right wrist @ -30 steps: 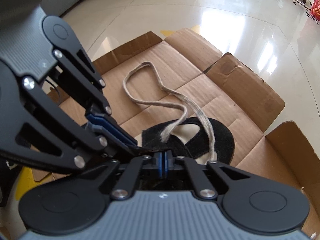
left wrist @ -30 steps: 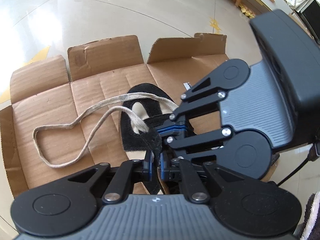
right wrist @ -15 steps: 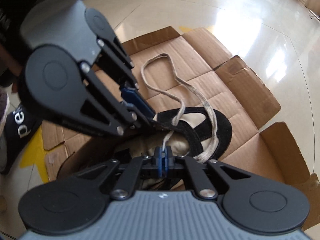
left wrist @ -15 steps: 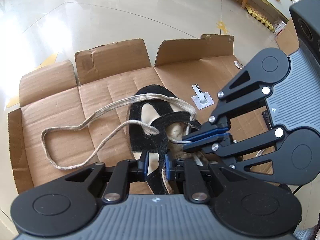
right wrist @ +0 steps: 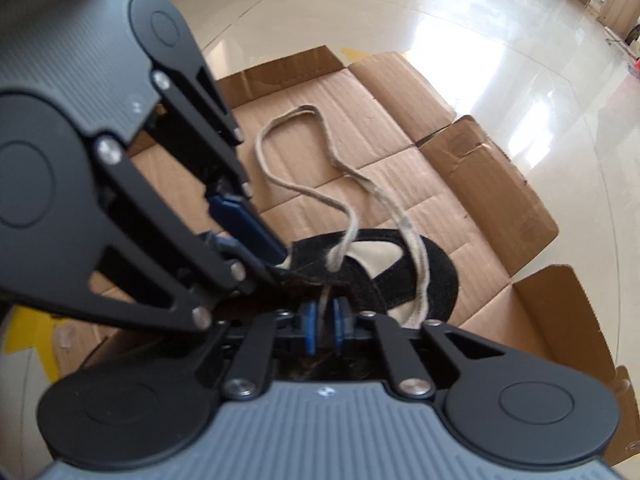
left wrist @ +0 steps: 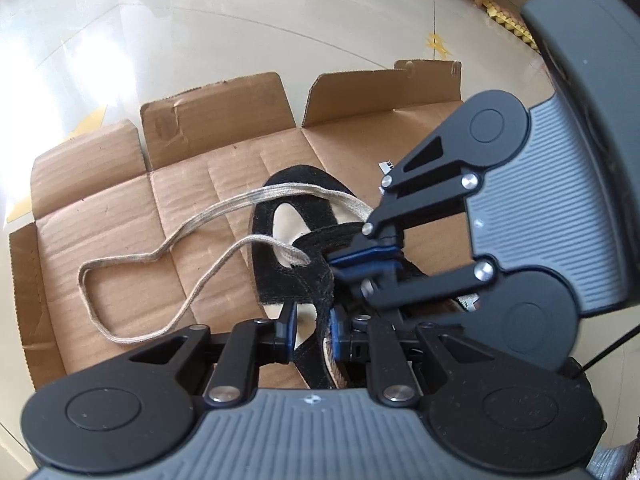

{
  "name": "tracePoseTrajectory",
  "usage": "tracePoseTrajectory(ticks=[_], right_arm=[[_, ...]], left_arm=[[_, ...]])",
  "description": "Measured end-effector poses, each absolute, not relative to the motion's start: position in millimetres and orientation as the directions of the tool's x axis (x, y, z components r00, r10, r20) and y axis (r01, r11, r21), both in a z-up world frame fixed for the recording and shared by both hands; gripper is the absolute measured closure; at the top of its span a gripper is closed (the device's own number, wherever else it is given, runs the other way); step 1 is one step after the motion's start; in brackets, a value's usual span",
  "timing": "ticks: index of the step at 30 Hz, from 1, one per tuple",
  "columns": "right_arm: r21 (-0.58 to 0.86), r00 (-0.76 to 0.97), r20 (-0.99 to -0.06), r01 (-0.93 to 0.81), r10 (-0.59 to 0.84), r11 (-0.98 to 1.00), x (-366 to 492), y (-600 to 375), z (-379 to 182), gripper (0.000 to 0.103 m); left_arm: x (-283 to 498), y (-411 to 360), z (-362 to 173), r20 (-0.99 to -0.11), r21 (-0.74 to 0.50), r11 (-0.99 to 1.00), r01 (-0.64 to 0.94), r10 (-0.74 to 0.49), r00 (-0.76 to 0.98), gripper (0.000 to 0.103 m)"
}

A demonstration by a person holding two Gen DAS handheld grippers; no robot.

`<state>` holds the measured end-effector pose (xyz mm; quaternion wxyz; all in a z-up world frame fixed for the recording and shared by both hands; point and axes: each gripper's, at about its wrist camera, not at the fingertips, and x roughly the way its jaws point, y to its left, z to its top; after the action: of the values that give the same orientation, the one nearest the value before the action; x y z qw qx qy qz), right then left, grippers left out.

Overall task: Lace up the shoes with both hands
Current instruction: 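Pull the cream lace up and away from the sneaker with the right gripper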

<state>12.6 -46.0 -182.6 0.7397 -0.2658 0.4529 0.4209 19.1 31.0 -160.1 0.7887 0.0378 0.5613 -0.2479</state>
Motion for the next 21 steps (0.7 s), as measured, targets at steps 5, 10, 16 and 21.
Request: tracePoseTrajectory(ticks=[5,10,16,21], right_arm=[[0.135,0.126,-0.882,-0.855,0.453,0.501,24,-75,-157,0.101],[0.154,0.032,-0.913,-0.896,0.406,0.416,20,-77,-120,0.101],[0.139,-0.060,-0.962,-0.947,0.265,0.288,4,-83,-71,0.101],[0.076,-0.051,-0.991,-0.977,0.128,0.199,-11,-90,-24,0.101]], left_arm=[[11,26,-167,-0.898,-0.190,0.895,0.403,-0.324,0.297,0.086],[1,19,-171,-0.885,-0.132,0.913,0.386,-0.284,0.368,0.086],[-1,21,-172,-0.880,-0.138,0.923,0.358,-0.280,0.384,0.086],[-4,22,-171,-0.875,-0.140,0.927,0.348,-0.281,0.395,0.086]])
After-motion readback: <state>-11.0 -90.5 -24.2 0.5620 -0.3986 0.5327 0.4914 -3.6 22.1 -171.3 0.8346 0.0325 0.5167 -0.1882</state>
